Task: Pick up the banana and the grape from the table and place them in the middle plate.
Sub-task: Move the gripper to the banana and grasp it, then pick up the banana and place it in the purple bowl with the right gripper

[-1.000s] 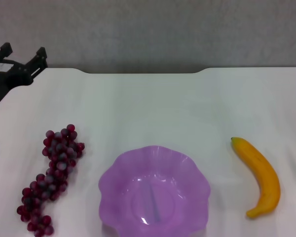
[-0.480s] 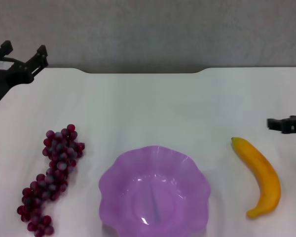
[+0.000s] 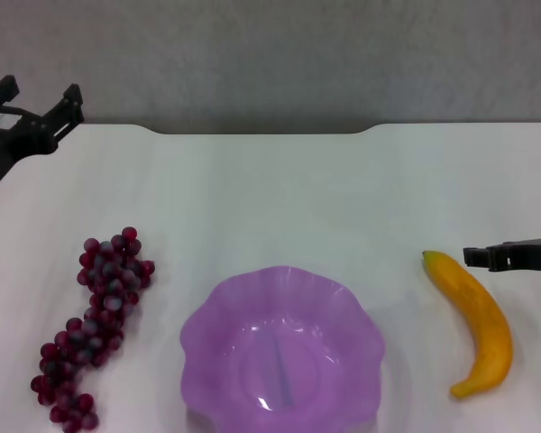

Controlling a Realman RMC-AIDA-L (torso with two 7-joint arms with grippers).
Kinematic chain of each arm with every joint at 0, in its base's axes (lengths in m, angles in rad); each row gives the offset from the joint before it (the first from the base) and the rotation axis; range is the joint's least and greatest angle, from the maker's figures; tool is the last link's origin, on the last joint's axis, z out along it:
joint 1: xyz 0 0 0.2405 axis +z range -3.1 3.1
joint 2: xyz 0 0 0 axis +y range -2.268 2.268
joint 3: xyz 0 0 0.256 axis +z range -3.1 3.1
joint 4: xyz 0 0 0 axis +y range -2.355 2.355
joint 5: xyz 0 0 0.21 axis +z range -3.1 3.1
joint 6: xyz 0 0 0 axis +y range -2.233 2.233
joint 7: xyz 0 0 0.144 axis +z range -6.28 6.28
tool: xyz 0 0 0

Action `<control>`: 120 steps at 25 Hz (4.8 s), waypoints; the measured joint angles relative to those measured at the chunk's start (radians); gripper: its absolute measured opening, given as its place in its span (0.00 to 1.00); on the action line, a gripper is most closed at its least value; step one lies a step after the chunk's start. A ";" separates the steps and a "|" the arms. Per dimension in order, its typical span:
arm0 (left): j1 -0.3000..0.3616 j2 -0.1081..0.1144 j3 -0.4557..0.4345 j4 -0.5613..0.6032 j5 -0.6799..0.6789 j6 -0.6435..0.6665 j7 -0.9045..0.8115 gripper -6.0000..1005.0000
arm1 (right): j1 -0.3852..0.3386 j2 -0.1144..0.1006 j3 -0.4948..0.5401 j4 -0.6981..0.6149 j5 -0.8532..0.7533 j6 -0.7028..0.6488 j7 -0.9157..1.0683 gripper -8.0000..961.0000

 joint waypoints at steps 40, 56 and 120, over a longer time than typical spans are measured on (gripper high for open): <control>0.008 -0.002 -0.008 -0.027 0.000 -0.011 0.027 0.82 | 0.206 -0.005 0.003 0.386 -0.002 -0.044 0.000 0.51; 0.021 -0.002 -0.009 -0.028 0.000 -0.011 0.029 0.82 | 0.123 -0.006 0.028 0.199 -0.018 -0.006 -0.011 0.51; 0.019 -0.003 -0.008 -0.037 0.000 -0.011 0.042 0.80 | 0.276 0.002 -0.479 -0.092 0.000 0.202 -0.038 0.52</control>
